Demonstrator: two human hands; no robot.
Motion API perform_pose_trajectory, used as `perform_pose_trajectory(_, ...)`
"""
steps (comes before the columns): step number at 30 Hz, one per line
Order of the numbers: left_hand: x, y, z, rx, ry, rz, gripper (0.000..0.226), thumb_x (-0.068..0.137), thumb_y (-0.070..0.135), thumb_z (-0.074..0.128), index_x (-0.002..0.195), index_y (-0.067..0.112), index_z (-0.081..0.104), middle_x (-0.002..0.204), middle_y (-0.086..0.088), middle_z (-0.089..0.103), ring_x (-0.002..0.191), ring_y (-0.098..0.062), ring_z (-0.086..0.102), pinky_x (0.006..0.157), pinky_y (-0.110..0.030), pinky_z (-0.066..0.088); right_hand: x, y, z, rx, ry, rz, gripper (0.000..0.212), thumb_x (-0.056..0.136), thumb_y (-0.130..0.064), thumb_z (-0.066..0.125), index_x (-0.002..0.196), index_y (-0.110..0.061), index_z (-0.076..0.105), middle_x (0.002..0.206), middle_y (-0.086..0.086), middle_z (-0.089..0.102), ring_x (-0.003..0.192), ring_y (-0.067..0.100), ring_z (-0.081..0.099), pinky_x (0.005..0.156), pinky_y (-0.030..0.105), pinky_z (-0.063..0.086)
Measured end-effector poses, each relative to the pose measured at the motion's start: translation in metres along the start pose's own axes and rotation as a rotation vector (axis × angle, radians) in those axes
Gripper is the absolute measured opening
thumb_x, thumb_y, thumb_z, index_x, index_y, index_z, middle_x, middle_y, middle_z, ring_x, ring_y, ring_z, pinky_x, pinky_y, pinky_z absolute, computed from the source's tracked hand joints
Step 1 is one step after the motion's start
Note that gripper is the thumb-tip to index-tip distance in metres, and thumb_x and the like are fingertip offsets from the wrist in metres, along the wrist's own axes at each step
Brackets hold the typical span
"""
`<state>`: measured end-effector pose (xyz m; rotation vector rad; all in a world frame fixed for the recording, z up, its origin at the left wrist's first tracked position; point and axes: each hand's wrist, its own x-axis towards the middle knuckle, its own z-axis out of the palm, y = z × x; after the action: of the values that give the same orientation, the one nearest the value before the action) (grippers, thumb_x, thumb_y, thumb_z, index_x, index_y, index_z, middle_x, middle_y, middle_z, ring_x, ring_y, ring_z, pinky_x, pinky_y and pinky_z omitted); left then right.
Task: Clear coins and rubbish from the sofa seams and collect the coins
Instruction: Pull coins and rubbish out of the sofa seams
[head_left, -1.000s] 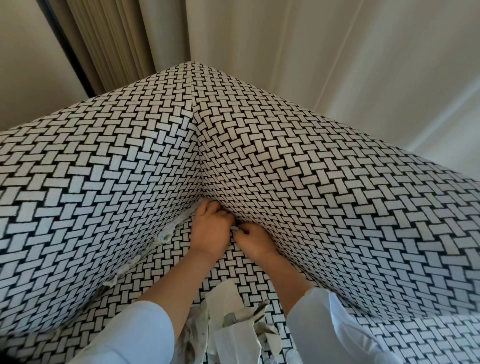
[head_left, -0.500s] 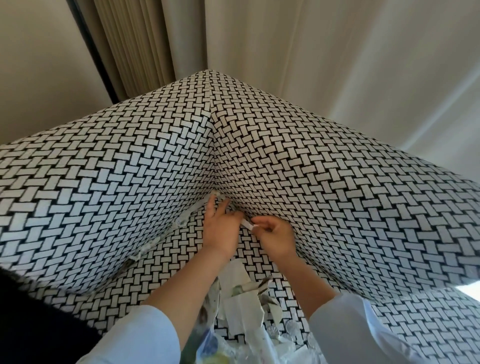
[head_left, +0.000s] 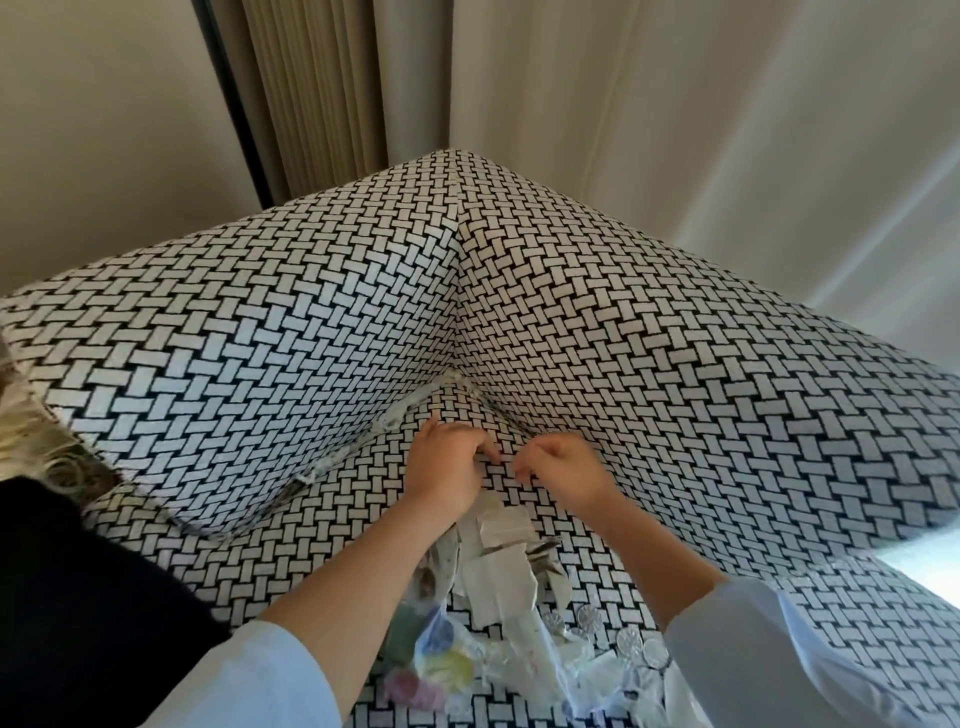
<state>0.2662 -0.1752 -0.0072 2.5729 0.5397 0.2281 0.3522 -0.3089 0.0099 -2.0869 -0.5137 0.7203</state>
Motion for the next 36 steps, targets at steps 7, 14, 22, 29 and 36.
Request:
perform_pose_trajectory(7, 0.018, -0.016, 0.013, -0.072, 0.076, -0.052, 0.038, 0.087, 0.001, 0.055, 0.114, 0.025, 0.066, 0.121, 0.004, 0.063, 0.110, -0.014, 0.057, 0.090, -0.027, 0.047, 0.039, 0.004, 0.024, -0.295, -0.046, 0.003, 0.051, 0.101, -0.022, 0.041, 0.150, -0.019, 0.030, 0.151, 0.004, 0.040, 0.129, 0.021, 0.045, 0.112, 0.034, 0.035)
perform_pose_trajectory(14, 0.042, -0.032, 0.032, 0.116, 0.165, -0.104, 0.046, 0.091, 0.013, 0.047, 0.136, 0.023, 0.050, 0.138, 0.005, 0.053, 0.125, -0.015, 0.046, 0.103, -0.030, 0.035, 0.083, 0.002, 0.039, -0.414, -0.115, 0.125, 0.054, 0.101, -0.035, 0.037, 0.149, -0.015, 0.026, 0.150, 0.012, 0.040, 0.134, 0.030, 0.041, 0.112, 0.040, 0.034)
perform_pose_trajectory(22, 0.085, -0.046, 0.032, 0.063, 0.193, -0.167, 0.042, 0.094, 0.012, 0.047, 0.135, 0.024, 0.050, 0.125, 0.001, 0.062, 0.106, -0.018, 0.059, 0.079, -0.033, 0.052, 0.136, -0.004, 0.044, -0.150, -0.237, 0.219, 0.027, 0.097, -0.028, 0.047, 0.114, -0.011, 0.059, 0.112, 0.007, 0.063, 0.096, 0.022, 0.057, 0.089, 0.035, 0.046)
perform_pose_trajectory(29, 0.091, -0.050, 0.037, 0.060, 0.183, -0.203, 0.043, 0.092, 0.010, 0.048, 0.133, 0.024, 0.049, 0.123, -0.001, 0.061, 0.095, -0.020, 0.063, 0.072, -0.032, 0.052, 0.141, 0.002, 0.053, -0.111, -0.095, 0.218, 0.023, 0.088, -0.041, 0.051, 0.081, -0.023, 0.063, 0.085, 0.000, 0.067, 0.083, 0.023, 0.062, 0.074, 0.032, 0.046)
perform_pose_trajectory(36, 0.091, -0.055, 0.039, 0.073, 0.149, -0.132, 0.050, 0.090, 0.008, 0.048, 0.137, 0.026, 0.048, 0.131, 0.003, 0.059, 0.113, -0.017, 0.056, 0.082, -0.031, 0.047, 0.133, 0.015, 0.058, -0.032, 0.026, 0.081, 0.034, 0.087, -0.044, 0.052, 0.061, -0.023, 0.053, 0.058, -0.008, 0.053, 0.061, 0.015, 0.051, 0.062, 0.031, 0.037)
